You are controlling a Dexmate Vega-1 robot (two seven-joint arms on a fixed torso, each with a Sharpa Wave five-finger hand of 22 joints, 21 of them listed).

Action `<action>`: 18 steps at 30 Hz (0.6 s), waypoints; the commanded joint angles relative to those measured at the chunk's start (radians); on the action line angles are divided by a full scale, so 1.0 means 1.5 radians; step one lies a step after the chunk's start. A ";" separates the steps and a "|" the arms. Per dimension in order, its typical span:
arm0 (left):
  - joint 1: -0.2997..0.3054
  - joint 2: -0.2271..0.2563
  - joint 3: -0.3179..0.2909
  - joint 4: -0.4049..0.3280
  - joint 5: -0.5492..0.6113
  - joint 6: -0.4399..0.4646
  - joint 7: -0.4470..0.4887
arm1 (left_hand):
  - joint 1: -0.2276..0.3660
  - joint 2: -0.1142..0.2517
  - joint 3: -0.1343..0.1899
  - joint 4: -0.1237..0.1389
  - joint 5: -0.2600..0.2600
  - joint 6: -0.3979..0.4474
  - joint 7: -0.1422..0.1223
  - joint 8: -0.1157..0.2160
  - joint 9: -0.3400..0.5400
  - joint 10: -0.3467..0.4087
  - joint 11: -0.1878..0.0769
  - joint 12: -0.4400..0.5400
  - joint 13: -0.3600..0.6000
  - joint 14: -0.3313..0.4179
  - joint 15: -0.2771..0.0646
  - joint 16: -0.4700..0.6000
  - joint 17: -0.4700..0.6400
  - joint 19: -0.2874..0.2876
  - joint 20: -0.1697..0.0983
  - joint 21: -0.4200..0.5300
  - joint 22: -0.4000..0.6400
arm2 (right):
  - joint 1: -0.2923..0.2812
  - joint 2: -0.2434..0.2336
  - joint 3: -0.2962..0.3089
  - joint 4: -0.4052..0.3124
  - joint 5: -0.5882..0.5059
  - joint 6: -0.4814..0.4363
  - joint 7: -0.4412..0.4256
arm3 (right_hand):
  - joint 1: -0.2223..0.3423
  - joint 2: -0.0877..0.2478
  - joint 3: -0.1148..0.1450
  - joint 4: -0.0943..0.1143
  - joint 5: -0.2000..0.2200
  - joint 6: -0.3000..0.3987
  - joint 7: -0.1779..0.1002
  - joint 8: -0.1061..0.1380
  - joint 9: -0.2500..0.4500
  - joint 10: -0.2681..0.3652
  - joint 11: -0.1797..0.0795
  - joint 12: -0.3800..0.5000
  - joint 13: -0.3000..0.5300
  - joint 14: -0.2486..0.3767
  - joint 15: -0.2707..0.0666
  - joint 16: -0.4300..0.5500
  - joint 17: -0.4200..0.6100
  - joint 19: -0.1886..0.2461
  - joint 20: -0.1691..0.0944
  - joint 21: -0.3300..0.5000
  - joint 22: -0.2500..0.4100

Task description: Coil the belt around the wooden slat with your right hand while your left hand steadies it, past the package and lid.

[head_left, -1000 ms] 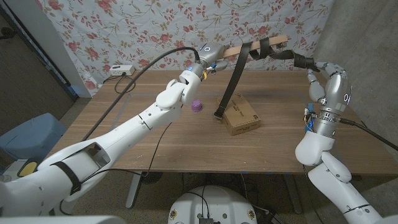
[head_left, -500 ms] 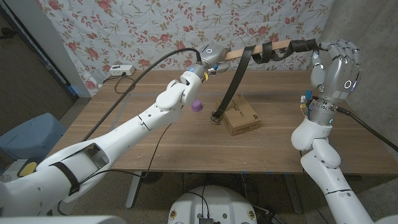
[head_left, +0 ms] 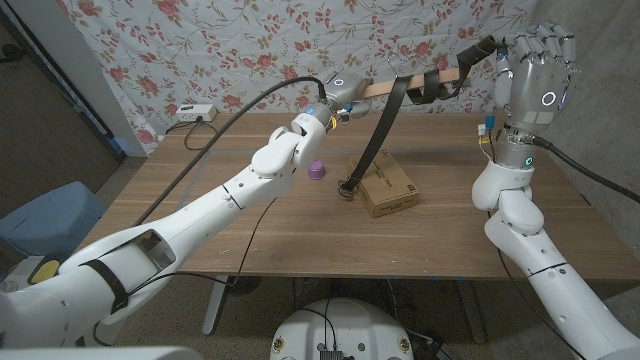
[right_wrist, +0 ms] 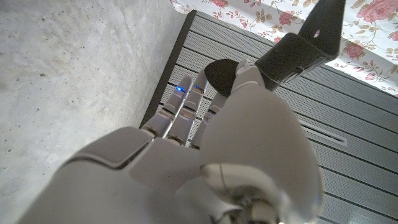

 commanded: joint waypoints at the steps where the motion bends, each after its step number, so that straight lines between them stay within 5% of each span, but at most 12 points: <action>1: -0.002 -0.001 0.001 -0.003 0.002 -0.006 -0.016 | -0.015 0.022 0.018 0.020 0.002 0.003 0.001 0.009 0.005 0.000 -0.004 0.004 0.005 0.000 -0.002 -0.002 0.001 0.000 -0.045 0.001 0.003 | 0.156 -0.081 -0.112 0.078 0.055 -0.046 0.029 | -0.003 0.005 -0.006 0.001 0.000 0.030 -0.033 0.015 0.099 0.004 -0.001 -0.004 0.001 0.007 -0.113 -0.002 0.002 0.007 -0.052 0.004 0.001; 18: 0.003 0.004 -0.005 -0.014 0.007 -0.001 -0.024 | -0.015 0.023 0.018 0.020 0.003 0.001 0.000 0.013 0.002 0.003 -0.005 -0.005 -0.008 -0.001 -0.002 -0.004 0.000 0.001 -0.046 0.002 0.001 | 0.377 -0.120 -0.273 0.183 0.063 -0.085 0.234 | -0.006 0.014 -0.013 0.006 -0.002 0.023 -0.037 0.016 0.097 -0.001 -0.001 -0.016 -0.003 0.004 -0.113 -0.006 0.004 0.006 -0.050 0.006 0.001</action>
